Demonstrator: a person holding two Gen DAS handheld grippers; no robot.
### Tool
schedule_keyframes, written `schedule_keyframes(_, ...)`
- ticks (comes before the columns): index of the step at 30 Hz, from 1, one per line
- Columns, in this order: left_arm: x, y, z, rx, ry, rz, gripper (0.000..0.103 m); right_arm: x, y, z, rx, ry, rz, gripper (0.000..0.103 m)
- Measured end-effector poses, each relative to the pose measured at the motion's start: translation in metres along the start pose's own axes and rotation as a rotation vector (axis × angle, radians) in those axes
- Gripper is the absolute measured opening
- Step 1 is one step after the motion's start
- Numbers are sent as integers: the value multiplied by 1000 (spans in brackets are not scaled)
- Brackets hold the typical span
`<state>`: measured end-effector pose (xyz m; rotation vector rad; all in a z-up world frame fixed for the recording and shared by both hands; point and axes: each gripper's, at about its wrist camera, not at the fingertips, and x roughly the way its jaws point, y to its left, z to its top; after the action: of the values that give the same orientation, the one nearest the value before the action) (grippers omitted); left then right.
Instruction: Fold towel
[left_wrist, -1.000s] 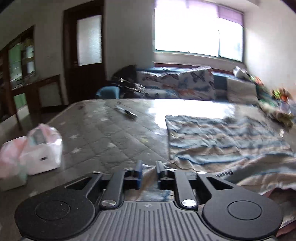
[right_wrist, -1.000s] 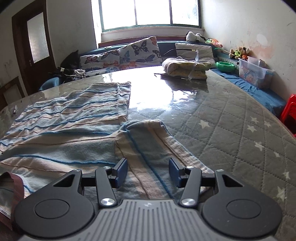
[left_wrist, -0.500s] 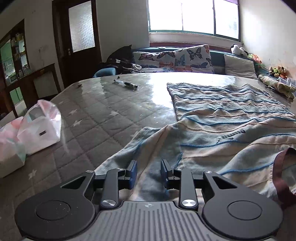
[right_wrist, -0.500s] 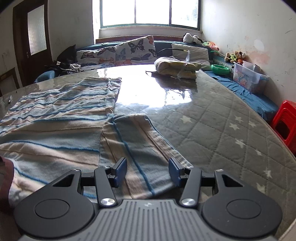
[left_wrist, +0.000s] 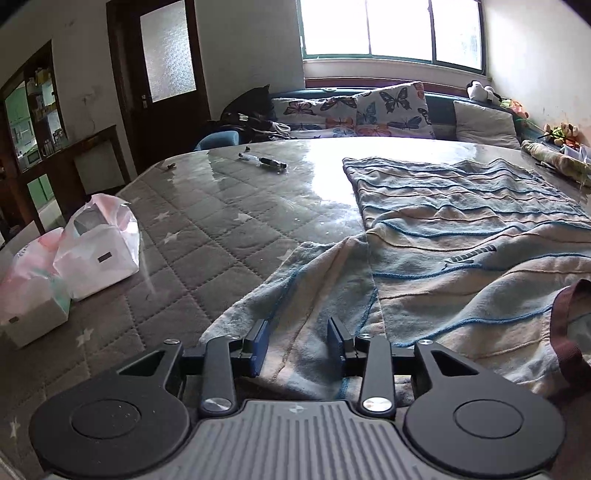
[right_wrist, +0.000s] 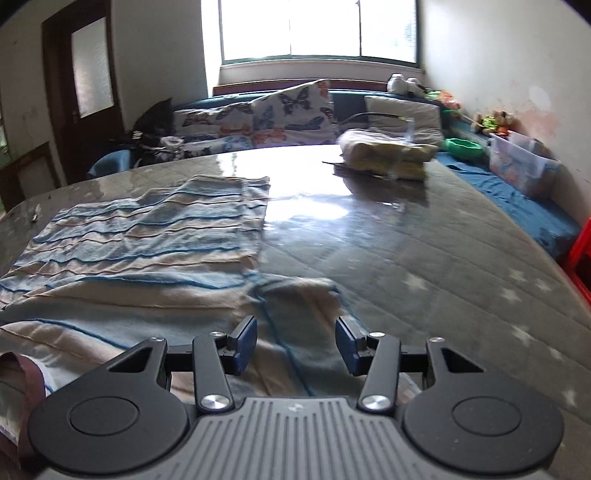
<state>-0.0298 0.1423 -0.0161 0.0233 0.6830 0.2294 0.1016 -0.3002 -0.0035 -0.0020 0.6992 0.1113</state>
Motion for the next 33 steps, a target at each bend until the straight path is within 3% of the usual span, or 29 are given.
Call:
schedule_keyframes(10,0,-4,12,24,9,12,40,4,-3,-4,-49,54,-48,44)
schedule_keyframes(17,14,-25,61,31,-51,-47,44,2,2,26,-57,22,16,44)
schedule_keyframes(23,44,-56,106,64,-80,-104,44,22,31,57,-131,8,96,44)
schedule_keyframes(33,119,-89,151,93,-16,-162,44,85,63,91,-203,57,148,44)
